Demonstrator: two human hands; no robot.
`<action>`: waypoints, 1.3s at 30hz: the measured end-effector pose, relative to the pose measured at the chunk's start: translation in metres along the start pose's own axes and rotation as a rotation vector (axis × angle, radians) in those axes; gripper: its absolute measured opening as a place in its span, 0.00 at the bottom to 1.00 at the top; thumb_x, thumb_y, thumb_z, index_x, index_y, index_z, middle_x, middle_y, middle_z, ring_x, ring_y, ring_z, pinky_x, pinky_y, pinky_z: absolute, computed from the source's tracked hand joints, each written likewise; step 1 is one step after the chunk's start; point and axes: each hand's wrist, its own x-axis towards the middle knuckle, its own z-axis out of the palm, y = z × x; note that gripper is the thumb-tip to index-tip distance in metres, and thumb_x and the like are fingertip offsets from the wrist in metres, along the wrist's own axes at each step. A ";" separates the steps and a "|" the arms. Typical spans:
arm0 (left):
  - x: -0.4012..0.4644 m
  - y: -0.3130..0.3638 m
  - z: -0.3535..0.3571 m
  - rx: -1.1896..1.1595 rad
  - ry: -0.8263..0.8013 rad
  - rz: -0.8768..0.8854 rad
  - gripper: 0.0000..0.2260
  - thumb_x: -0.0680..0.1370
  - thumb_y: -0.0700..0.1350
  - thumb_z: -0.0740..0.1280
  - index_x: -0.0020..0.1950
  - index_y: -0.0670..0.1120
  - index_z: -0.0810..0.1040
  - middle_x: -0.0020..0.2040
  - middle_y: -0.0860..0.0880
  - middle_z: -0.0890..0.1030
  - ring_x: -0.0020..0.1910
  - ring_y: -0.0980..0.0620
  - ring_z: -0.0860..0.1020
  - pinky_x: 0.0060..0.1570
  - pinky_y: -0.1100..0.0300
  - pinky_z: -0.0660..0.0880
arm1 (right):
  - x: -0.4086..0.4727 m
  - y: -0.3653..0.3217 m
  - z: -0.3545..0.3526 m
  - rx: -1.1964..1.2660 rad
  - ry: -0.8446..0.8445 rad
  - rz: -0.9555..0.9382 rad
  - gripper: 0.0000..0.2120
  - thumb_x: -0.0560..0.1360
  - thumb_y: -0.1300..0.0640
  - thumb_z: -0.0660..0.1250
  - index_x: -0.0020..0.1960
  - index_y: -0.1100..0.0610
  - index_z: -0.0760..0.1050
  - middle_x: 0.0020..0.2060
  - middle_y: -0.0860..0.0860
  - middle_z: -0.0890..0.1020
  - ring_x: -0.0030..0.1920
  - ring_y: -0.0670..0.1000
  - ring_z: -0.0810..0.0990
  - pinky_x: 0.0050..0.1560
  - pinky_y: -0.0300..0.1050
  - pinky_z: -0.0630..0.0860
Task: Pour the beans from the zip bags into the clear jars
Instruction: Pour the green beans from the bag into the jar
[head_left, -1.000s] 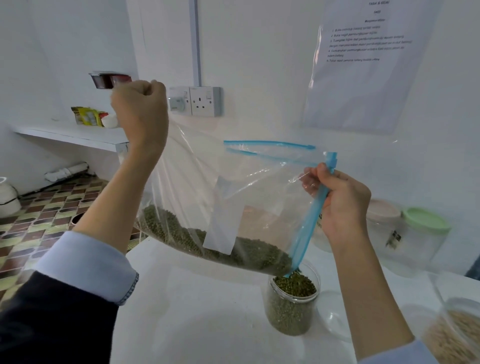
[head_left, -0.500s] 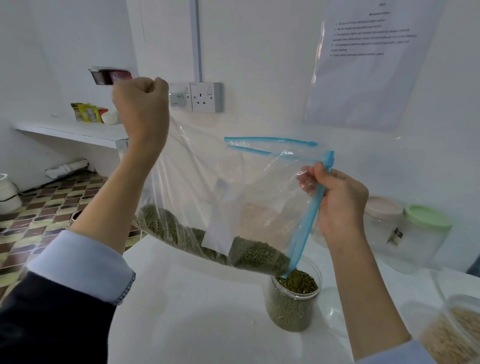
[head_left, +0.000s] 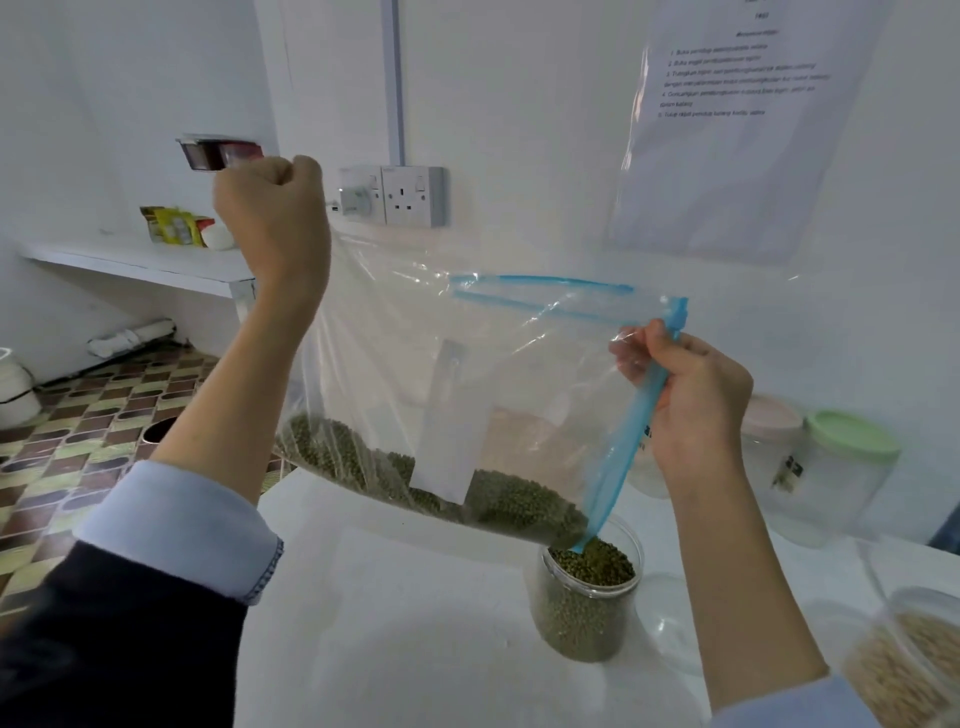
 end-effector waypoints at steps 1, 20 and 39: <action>0.000 0.000 0.000 0.007 -0.005 -0.005 0.19 0.70 0.34 0.59 0.24 0.47 0.54 0.15 0.54 0.55 0.19 0.56 0.52 0.24 0.74 0.55 | 0.000 0.000 0.000 0.002 0.004 0.000 0.06 0.74 0.65 0.68 0.38 0.63 0.78 0.32 0.54 0.83 0.32 0.51 0.82 0.41 0.41 0.79; 0.004 0.003 0.005 0.036 -0.019 0.014 0.19 0.69 0.35 0.59 0.24 0.47 0.54 0.16 0.53 0.55 0.21 0.56 0.52 0.25 0.71 0.51 | -0.003 -0.002 -0.004 0.021 0.063 0.000 0.06 0.74 0.65 0.69 0.38 0.61 0.78 0.31 0.52 0.83 0.32 0.50 0.82 0.46 0.44 0.80; 0.005 0.004 0.009 -0.036 -0.039 -0.018 0.19 0.68 0.34 0.60 0.24 0.48 0.53 0.16 0.54 0.53 0.21 0.57 0.51 0.25 0.72 0.53 | -0.003 0.000 -0.006 -0.010 0.029 -0.012 0.06 0.74 0.64 0.69 0.39 0.62 0.79 0.32 0.53 0.83 0.33 0.50 0.82 0.44 0.42 0.80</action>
